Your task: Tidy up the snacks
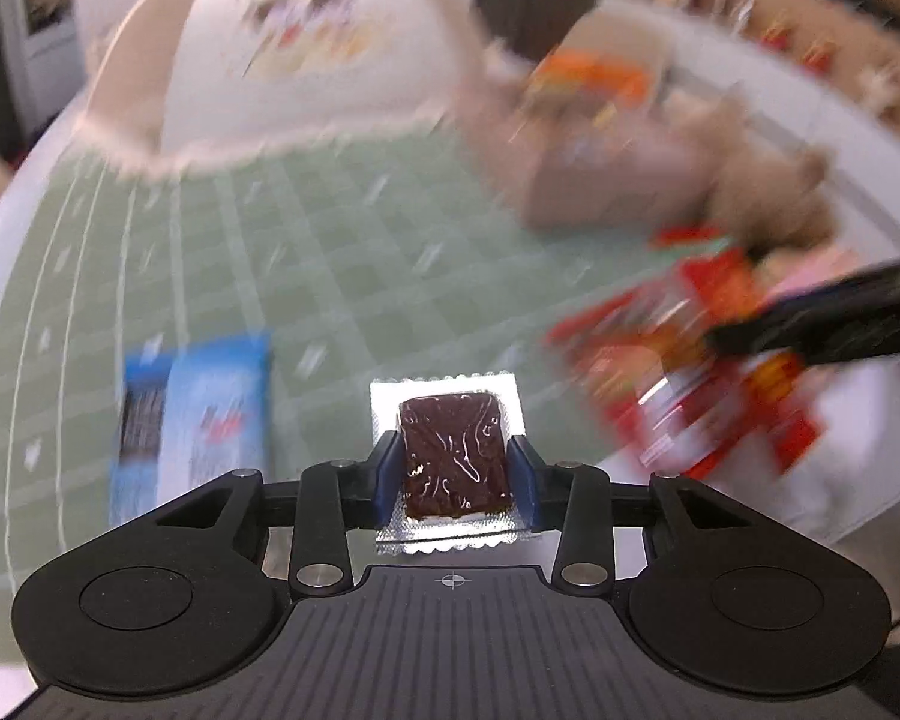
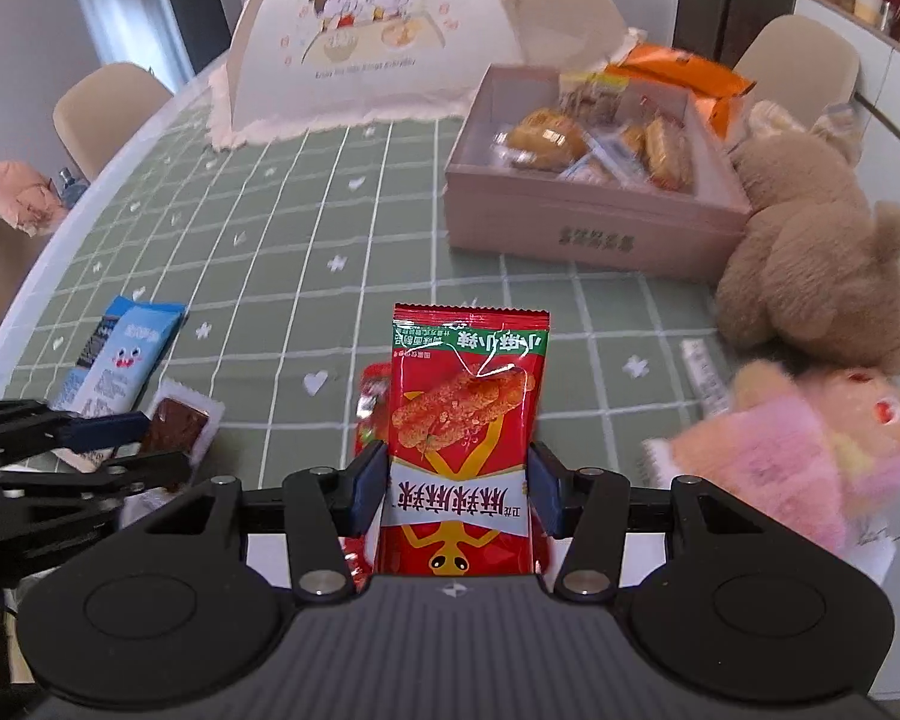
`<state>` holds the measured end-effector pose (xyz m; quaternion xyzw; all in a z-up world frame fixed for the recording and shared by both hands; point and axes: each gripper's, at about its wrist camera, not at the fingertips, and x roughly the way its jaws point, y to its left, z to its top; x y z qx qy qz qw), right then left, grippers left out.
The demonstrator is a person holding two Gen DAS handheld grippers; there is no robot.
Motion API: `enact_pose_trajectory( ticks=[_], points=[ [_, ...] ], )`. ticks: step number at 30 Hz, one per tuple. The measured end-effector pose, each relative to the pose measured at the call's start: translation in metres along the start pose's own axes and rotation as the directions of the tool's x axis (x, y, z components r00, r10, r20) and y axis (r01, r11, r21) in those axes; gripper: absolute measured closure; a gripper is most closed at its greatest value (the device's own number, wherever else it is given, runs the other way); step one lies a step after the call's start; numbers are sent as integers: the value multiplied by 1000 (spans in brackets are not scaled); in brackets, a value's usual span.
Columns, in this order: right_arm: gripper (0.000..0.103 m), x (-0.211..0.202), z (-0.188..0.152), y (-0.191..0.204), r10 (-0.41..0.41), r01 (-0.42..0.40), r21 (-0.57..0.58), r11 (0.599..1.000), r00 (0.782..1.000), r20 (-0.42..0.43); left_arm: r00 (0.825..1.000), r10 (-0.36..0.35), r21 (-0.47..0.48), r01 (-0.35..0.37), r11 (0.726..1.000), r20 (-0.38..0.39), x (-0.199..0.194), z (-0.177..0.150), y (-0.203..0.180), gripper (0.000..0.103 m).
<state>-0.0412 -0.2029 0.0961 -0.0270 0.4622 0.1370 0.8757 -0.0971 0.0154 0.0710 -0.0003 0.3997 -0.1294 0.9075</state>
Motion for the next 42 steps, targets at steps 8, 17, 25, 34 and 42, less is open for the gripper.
enact_pose_trajectory(
  ticks=[8,17,25,34,42],
  points=[
    [53,-58,33,-38,-58,67,-48,997,984,170,886,-187,141,140,980,424,-47,178,-48,60],
    [53,-59,41,-70,-98,103,-17,995,979,180,923,-239,-166,298,940,301,56,217,-26,62],
    [53,-53,85,-86,-72,83,-40,996,972,221,991,-132,-309,133,942,25,66,91,-16,62],
    [33,-56,214,-78,13,16,-92,996,952,306,995,-57,-250,37,968,-76,34,52,-16,62],
    [18,39,130,-55,63,-61,-190,980,998,1,991,-31,-266,-5,964,-129,33,34,-20,62]
  ],
)
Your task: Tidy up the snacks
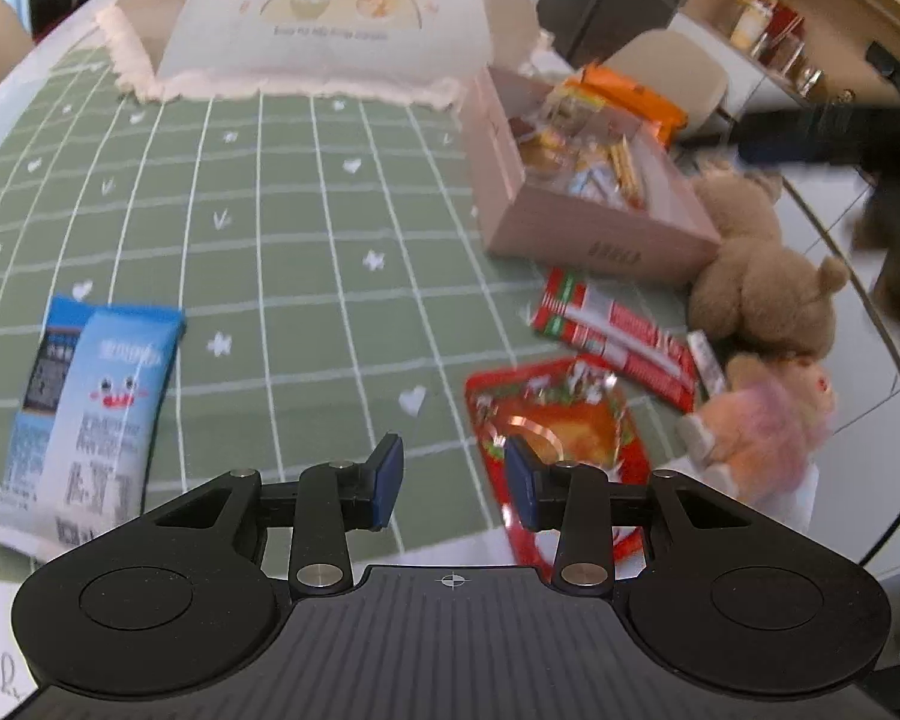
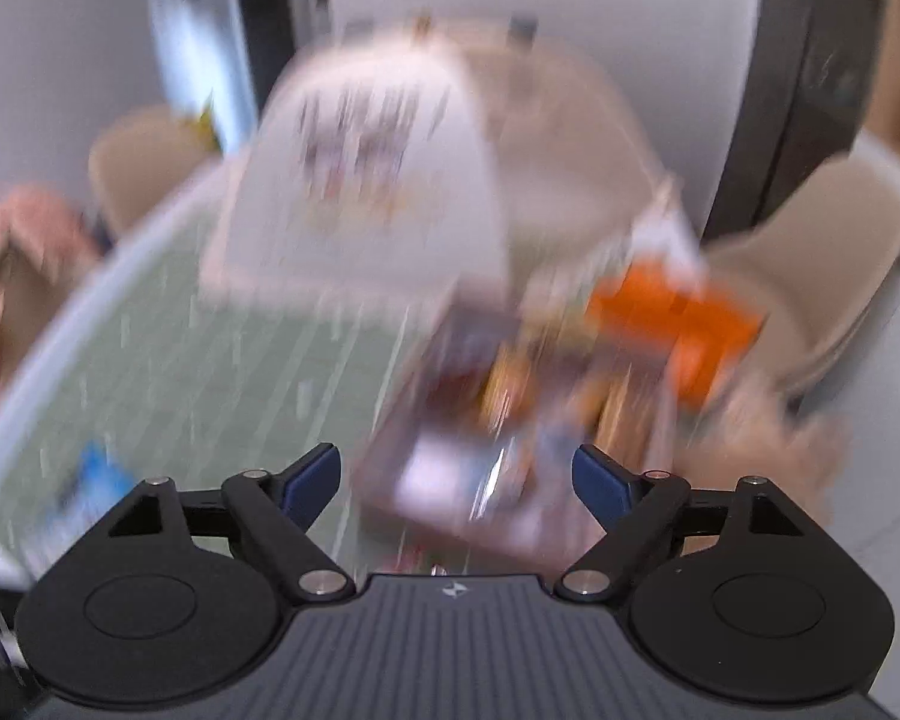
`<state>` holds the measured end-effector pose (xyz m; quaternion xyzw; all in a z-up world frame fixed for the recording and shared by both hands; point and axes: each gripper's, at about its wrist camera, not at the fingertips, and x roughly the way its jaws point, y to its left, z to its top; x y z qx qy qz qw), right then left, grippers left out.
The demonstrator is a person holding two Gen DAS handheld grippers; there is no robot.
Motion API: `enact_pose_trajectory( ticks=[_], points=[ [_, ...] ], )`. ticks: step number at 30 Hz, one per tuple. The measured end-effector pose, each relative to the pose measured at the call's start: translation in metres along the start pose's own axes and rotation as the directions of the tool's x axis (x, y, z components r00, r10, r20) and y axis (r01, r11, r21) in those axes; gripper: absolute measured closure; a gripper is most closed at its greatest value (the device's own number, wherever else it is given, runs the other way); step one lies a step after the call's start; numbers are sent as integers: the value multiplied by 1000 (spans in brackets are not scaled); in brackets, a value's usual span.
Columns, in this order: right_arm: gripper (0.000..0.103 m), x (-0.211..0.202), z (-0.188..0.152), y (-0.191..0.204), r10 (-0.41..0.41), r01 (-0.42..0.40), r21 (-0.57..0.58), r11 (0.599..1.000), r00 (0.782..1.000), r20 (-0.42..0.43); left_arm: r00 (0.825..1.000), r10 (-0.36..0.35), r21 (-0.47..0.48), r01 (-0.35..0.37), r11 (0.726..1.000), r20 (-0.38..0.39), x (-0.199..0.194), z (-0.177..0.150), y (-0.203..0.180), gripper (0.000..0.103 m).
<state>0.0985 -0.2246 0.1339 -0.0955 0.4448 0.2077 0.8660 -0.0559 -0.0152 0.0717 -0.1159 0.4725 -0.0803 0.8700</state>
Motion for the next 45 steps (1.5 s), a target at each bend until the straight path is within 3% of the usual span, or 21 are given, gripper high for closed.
enact_pose_trajectory(
  ticks=[2,4,9,14,17,18,19,21,22,24,26,32,35,40,42,44,45],
  points=[
    [20,22,-29,7,-8,9,15,1000,997,-71,1000,9,-4,-9,1000,-16,3,-5,0,62],
    [31,33,-54,14,5,-3,19,1000,994,-107,999,11,-9,-11,1000,-30,6,-9,1,62],
    [35,40,-80,20,-81,82,7,997,991,-106,999,31,1,-31,1000,-43,9,-15,-1,62],
    [43,46,-96,27,119,-93,168,981,982,-150,997,69,15,-68,998,-46,12,-18,-3,62],
    [43,45,-98,39,298,-266,183,947,938,-177,994,95,33,-93,995,-59,15,-18,-3,62],
    [42,44,-96,41,312,-284,169,944,935,-171,993,102,38,-99,994,-61,15,-18,-2,62],
    [40,42,-92,42,286,-267,131,955,945,-160,992,106,42,-104,994,-61,14,-18,-2,62],
    [22,35,-81,40,154,-153,16,988,982,-109,992,110,44,-107,993,-58,12,-18,-2,62],
    [18,32,-77,38,92,-95,-29,995,993,-79,992,112,47,-109,993,-58,11,-18,-2,62],
    [13,35,-67,27,6,-11,-103,995,999,-47,992,113,54,-110,992,-53,9,-18,-3,62],
    [13,48,-56,11,-33,23,-119,993,996,-82,993,108,58,-105,993,-48,7,-18,-4,62],
    [13,82,-51,-17,-39,34,-42,999,990,-132,993,110,85,-107,991,-36,2,-20,-9,62],
    [27,83,-54,-14,49,-39,68,997,987,-152,993,114,83,-111,990,-36,0,-20,-8,62],
    [34,74,-70,17,124,-127,-15,992,981,-152,993,111,64,-108,992,-40,0,-20,-3,62],
    [23,68,-79,26,132,-148,-101,984,980,-149,994,94,48,-91,995,-50,1,-21,0,62],
    [8,66,-86,29,87,-110,-165,980,987,-139,995,79,30,-77,997,-61,2,-23,2,62],
    [6,66,-90,29,69,-94,-183,979,988,-138,995,75,25,-73,997,-67,3,-24,2,62]
  ],
)
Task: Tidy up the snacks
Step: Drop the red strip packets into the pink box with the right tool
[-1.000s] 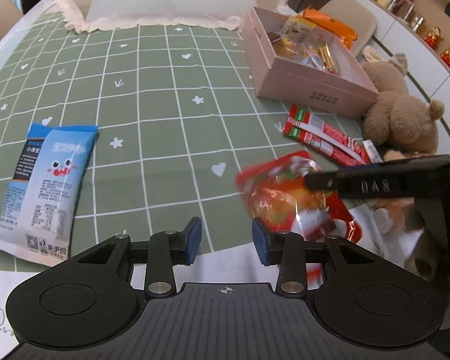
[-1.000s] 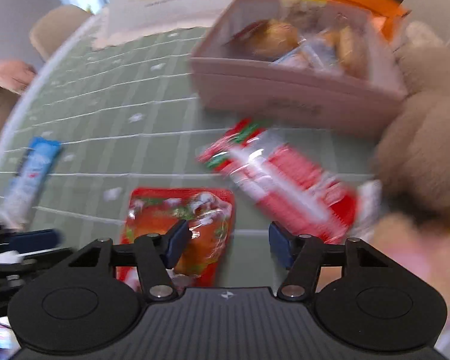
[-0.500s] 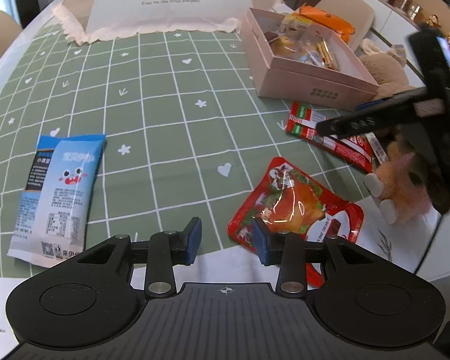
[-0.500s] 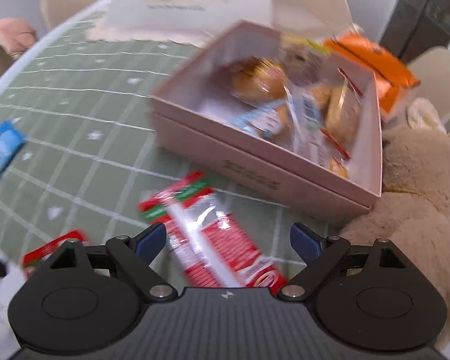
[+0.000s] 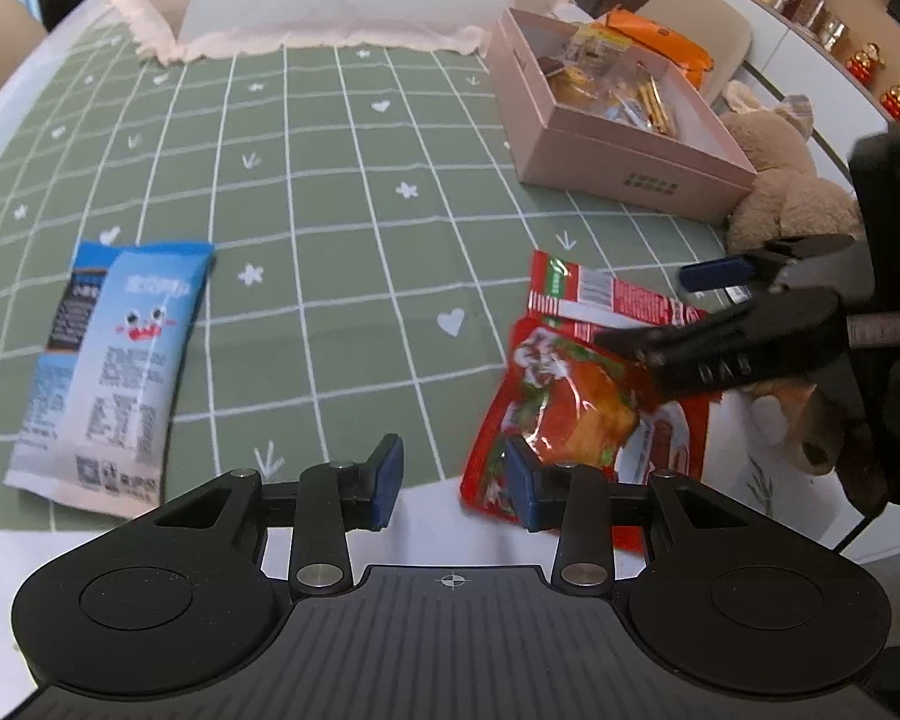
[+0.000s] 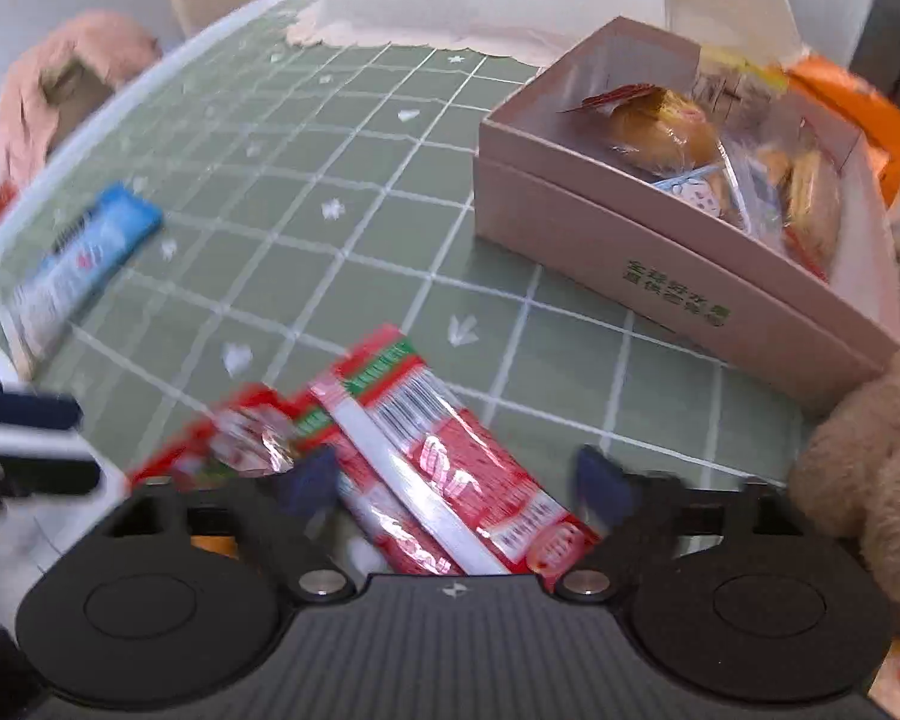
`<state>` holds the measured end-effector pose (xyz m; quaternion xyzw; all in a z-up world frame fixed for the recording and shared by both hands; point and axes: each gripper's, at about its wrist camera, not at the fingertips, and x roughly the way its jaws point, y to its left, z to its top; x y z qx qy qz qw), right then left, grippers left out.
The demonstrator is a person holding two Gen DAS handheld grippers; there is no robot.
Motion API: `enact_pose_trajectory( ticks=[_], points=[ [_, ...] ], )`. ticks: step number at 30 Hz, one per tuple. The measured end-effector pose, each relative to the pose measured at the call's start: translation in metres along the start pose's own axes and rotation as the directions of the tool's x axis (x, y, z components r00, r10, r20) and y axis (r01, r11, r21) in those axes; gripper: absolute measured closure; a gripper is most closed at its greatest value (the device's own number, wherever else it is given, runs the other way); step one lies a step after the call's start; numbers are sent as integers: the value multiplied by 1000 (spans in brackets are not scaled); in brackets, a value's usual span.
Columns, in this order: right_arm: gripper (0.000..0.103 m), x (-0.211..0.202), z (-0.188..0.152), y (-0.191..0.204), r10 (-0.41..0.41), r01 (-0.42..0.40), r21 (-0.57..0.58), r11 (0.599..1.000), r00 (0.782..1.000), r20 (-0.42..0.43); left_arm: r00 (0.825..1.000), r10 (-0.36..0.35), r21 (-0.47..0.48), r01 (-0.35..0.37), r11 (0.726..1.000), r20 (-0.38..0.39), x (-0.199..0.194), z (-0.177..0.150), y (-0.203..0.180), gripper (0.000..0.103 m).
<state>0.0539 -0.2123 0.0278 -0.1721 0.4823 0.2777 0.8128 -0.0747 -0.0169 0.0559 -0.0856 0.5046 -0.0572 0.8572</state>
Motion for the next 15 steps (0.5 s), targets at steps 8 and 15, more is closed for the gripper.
enact_pose_trajectory(
  ticks=[8,15],
  points=[
    [58,-15,-11,4,30,-30,61,998,1000,6,999,-6,3,6,1000,-49,10,-12,-1,62],
    [61,-69,15,-16,119,-149,215,965,982,146,999,3,-8,-3,1000,-34,3,-9,5,62]
  ],
)
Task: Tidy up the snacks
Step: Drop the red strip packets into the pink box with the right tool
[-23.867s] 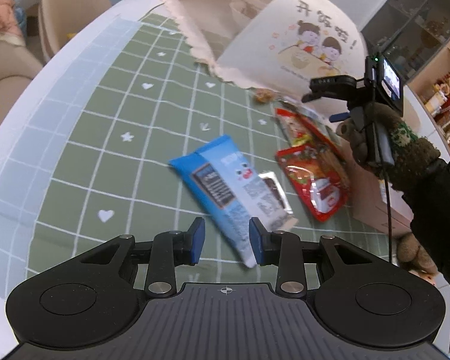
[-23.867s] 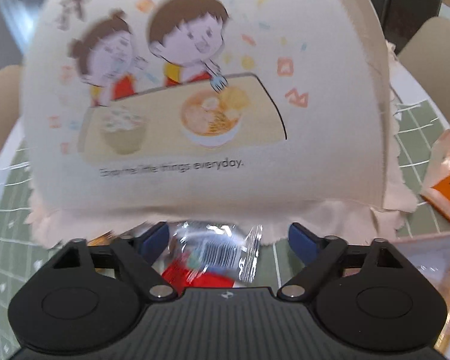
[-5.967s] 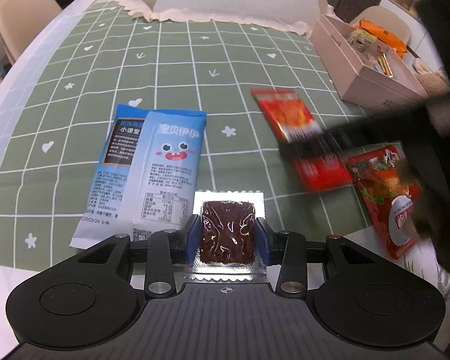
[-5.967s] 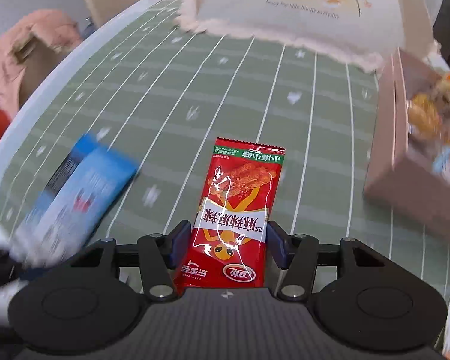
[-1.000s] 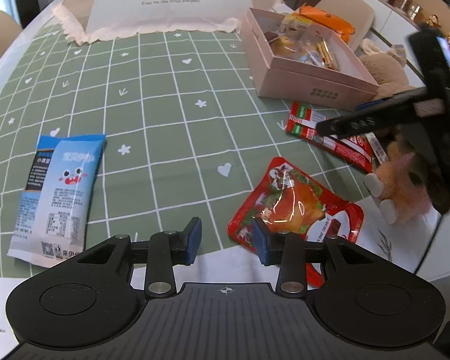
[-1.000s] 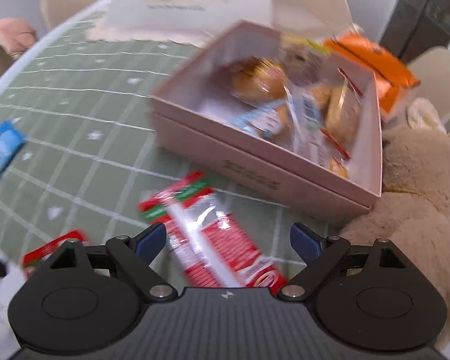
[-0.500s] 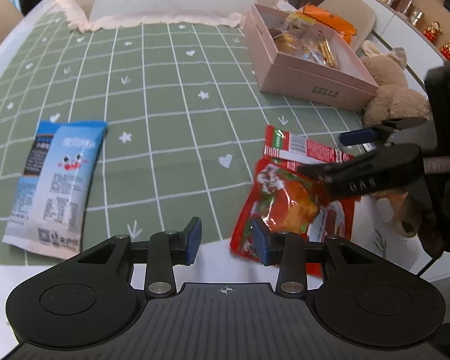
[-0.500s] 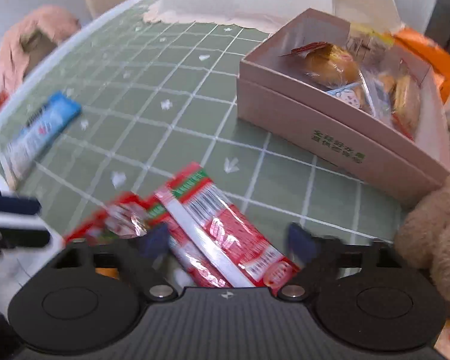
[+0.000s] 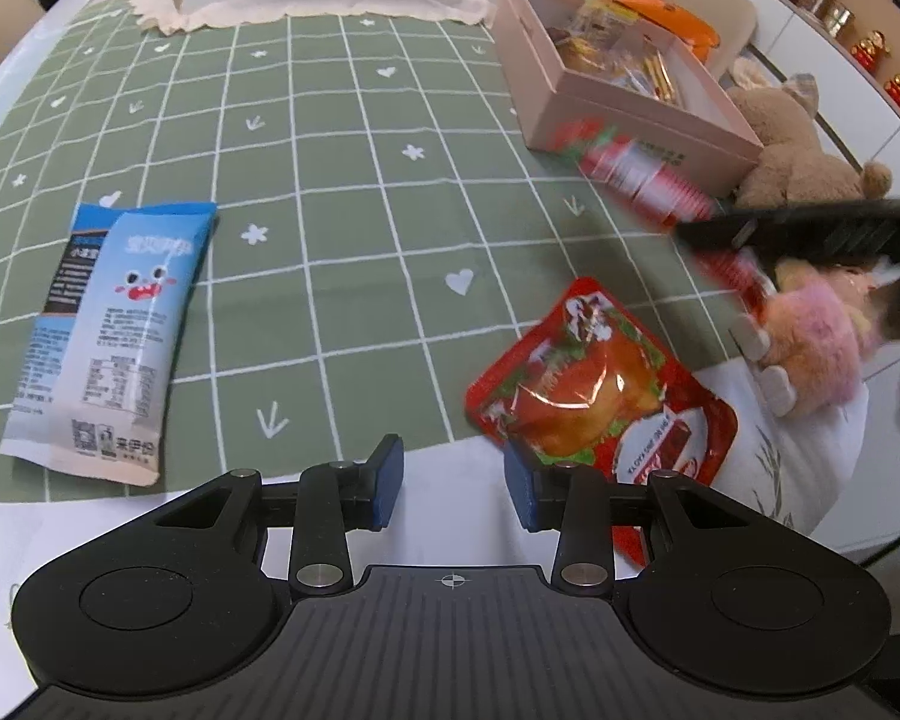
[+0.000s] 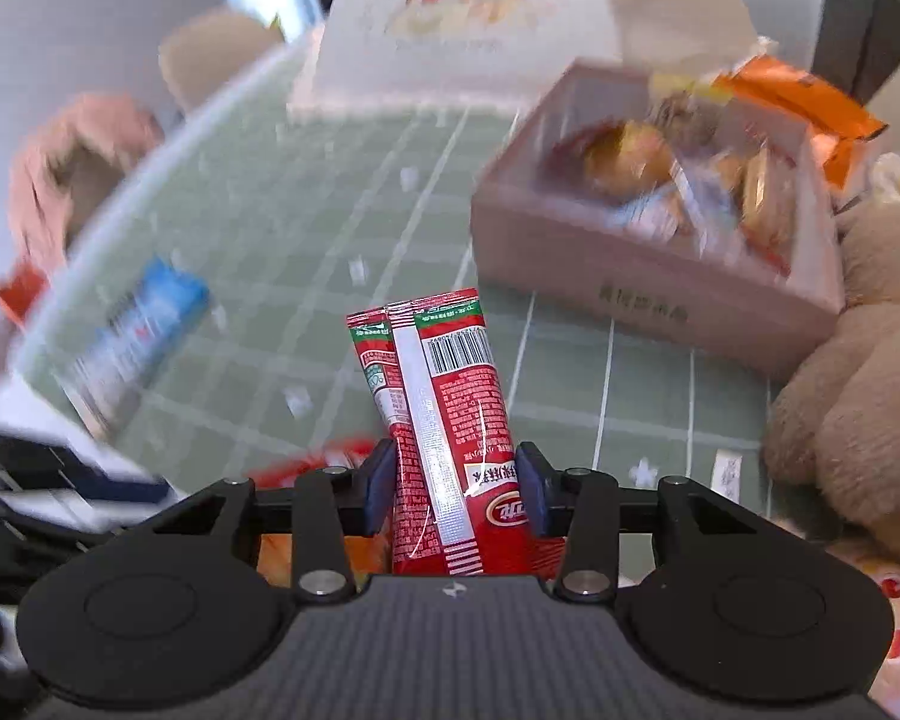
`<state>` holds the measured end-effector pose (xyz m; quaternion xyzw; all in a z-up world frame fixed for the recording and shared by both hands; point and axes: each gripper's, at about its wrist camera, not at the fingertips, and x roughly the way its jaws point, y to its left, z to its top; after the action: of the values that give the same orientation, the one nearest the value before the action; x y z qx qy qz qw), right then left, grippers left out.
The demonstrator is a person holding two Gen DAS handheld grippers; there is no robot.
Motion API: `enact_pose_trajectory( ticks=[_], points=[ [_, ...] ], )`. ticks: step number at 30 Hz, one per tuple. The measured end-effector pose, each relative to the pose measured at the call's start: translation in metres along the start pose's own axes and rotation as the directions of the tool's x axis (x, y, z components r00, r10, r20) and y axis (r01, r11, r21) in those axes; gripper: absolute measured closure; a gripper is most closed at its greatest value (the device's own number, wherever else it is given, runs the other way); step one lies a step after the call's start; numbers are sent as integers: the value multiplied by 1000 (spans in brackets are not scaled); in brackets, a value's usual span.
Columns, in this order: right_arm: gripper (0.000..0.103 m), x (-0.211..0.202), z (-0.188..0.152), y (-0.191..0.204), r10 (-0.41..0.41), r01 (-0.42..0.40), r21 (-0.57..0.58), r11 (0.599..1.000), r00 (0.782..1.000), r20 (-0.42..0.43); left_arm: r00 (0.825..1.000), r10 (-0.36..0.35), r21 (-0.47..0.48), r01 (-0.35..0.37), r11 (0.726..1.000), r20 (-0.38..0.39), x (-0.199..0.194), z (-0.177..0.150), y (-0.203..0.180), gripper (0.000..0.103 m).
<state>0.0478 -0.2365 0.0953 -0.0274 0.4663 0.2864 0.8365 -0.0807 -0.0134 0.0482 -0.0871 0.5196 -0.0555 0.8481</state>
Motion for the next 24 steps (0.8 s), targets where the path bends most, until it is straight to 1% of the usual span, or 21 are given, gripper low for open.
enact_pose_trajectory(
  ticks=[1,3,5,7,8,9,10,11,12,13,15,17,18,19,21,23,24],
  points=[
    [61,-10,8,-3,7,-8,14,1000,1000,28,1000,2,-4,-2,1000,4,-1,0,1,62],
    [61,-37,32,-7,-7,4,26,1000,994,106,1000,2,-14,-2,1000,9,-3,3,3,62],
    [61,-65,63,-12,-52,48,27,998,981,187,1000,-4,-13,4,1000,14,-3,8,3,62],
    [54,-83,97,-22,-124,112,63,992,960,252,1000,-6,2,6,1000,30,-3,14,-1,62],
    [32,-88,116,-29,-164,144,88,986,945,283,999,-11,8,11,1000,41,-2,18,-3,62],
    [5,-90,131,-38,-182,158,103,982,937,298,998,-21,12,21,1000,54,-1,21,-4,62],
    [0,-90,141,-45,-201,171,122,978,931,305,998,-31,11,30,999,60,0,23,-4,62],
    [1,-88,149,-53,-225,186,151,971,926,303,997,-39,7,39,999,63,0,26,-2,62],
    [1,-85,152,-58,-237,194,171,966,928,287,997,-42,4,42,999,68,-1,27,1,62],
    [1,-80,151,-61,-238,192,186,964,933,270,996,-39,0,39,999,77,-2,28,6,62],
    [1,-71,136,-61,-210,165,191,968,946,245,994,2,-33,1,999,107,-9,30,23,62],
    [1,-57,113,-51,-185,157,145,977,961,205,987,78,-88,-66,994,141,-17,32,50,62],
    [1,-48,101,-44,-178,159,115,981,967,183,979,124,-119,-106,987,159,-20,32,65,62],
    [1,-40,89,-38,-168,156,82,984,973,157,971,166,-147,-141,979,172,-23,32,79,62],
    [1,-19,56,-20,-121,120,11,993,989,81,947,263,-213,-223,951,184,-25,31,109,62],
    [1,-1,22,-3,-68,69,-38,997,998,3,931,326,-262,-278,924,164,-23,28,133,62],
    [1,10,4,6,-38,36,-56,998,999,-39,929,338,-277,-288,917,153,-20,26,143,62]
  ],
)
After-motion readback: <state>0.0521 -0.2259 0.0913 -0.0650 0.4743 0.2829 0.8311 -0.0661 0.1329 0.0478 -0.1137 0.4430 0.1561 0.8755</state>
